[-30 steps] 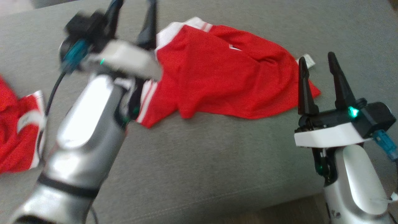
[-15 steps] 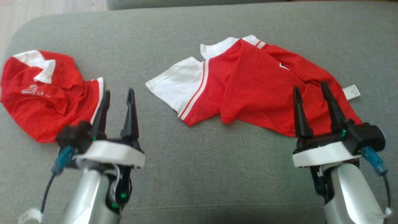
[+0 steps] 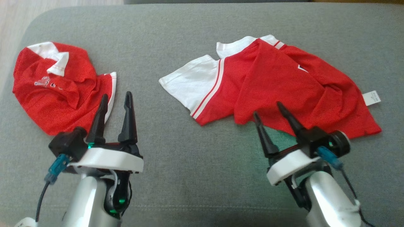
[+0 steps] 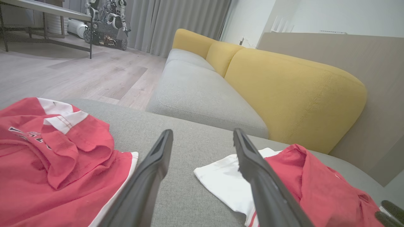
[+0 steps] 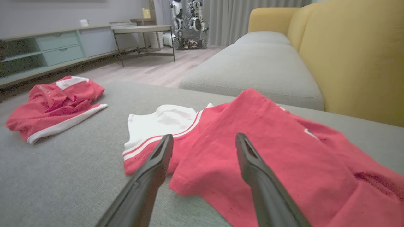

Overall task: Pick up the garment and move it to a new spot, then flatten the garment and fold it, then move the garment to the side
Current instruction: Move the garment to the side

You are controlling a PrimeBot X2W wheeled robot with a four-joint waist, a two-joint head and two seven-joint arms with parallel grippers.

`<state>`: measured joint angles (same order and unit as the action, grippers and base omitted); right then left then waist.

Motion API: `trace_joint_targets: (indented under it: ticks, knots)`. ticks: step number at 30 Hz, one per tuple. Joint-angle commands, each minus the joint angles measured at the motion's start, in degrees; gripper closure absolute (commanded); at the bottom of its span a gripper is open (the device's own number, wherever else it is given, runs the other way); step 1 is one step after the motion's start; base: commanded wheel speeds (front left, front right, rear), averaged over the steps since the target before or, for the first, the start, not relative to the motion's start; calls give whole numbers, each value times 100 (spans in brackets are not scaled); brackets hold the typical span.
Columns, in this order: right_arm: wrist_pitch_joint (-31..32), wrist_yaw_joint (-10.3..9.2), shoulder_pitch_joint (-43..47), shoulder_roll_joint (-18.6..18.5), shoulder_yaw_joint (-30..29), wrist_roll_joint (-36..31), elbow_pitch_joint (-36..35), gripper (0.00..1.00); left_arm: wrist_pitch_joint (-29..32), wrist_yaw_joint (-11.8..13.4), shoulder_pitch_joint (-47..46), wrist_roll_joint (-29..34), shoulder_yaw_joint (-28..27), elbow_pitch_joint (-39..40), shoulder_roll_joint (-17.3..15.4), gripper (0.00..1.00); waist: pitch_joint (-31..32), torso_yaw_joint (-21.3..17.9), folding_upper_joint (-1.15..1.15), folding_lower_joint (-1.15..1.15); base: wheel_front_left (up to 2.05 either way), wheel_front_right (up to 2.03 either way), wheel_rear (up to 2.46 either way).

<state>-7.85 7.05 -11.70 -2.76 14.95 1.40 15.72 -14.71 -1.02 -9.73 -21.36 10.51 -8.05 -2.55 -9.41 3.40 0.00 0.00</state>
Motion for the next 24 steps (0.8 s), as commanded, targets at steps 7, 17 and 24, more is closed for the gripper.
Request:
trace_joint_targets:
  ticks: [7, 17, 24]
  knots:
    - [279, 44, -583, -11, 500, -185, 618, 0, -29, 98, -330, -187, 31, 211, -34, 0, -265, 265, 0, 0, 0, 0, 0]
    - [275, 44, -916, -11, 434, -183, 1374, 0, -29, 166, -449, -288, 154, 214, -33, 0, -499, 523, 0, 0, 0, 0, 0]
    - [92, 44, -1104, -11, 343, -182, 1714, 0, -29, 219, -481, -296, 195, 255, -33, 0, -577, 591, 0, 0, 0, 0, 0]
